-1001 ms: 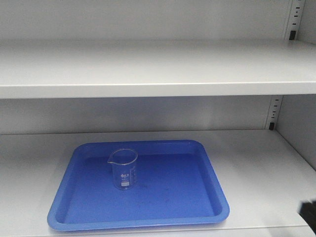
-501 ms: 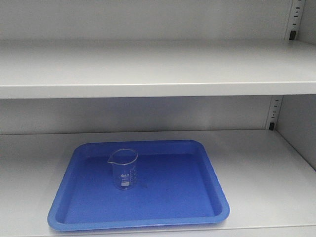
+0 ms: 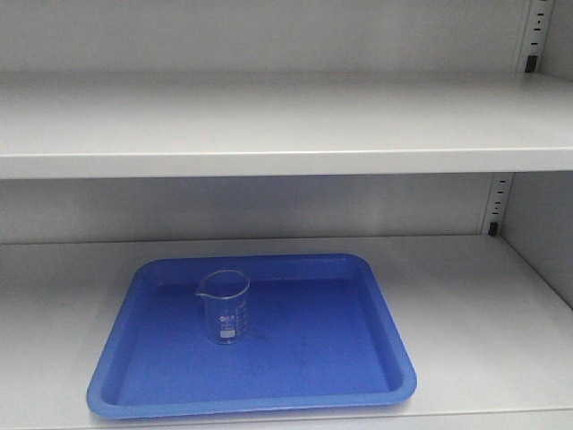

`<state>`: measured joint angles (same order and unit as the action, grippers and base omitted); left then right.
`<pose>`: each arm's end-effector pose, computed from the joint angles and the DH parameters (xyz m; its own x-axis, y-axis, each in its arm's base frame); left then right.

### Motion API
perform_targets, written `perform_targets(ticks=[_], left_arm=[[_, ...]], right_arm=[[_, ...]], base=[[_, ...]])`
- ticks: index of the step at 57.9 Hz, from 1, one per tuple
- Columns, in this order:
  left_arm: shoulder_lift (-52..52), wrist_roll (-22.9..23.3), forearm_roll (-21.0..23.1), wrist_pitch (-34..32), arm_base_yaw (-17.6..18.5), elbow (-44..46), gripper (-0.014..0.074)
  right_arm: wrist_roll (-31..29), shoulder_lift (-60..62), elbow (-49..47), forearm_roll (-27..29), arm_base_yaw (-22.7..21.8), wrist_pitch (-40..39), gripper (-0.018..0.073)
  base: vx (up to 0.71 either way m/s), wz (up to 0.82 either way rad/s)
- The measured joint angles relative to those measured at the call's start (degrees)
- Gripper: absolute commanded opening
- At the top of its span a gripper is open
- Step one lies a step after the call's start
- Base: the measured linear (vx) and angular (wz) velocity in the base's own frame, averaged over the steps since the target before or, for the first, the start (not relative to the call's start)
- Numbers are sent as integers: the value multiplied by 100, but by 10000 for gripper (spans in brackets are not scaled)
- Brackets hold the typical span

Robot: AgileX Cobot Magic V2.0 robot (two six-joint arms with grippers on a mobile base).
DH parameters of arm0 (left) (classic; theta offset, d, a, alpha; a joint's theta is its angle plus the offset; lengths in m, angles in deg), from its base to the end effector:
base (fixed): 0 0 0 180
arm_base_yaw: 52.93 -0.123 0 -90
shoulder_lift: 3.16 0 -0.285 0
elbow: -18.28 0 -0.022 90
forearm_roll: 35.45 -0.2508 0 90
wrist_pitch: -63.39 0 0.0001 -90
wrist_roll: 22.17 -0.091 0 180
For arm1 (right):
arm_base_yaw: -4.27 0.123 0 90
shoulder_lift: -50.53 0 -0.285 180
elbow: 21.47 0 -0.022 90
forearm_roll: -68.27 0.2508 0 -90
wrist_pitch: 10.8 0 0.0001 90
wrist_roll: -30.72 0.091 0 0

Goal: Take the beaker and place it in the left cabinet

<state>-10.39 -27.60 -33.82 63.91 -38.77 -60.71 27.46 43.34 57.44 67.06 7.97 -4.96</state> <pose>0.0552 -0.0140 0.2024 0.0713 0.0504 -0.9962 0.2407 0.9683 0.0662 0.0568 0.0035 0.1945 -0.0288 -0.0799 -0.9964 -0.0648 0.9949 -0.0779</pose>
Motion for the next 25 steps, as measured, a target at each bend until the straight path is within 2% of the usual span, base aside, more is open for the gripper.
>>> perform_targets(ticks=[25], left_arm=[[0,0,0,0,0,0,1]], right_arm=[[0,0,0,-4,0,2,-6]], base=[[0,0]])
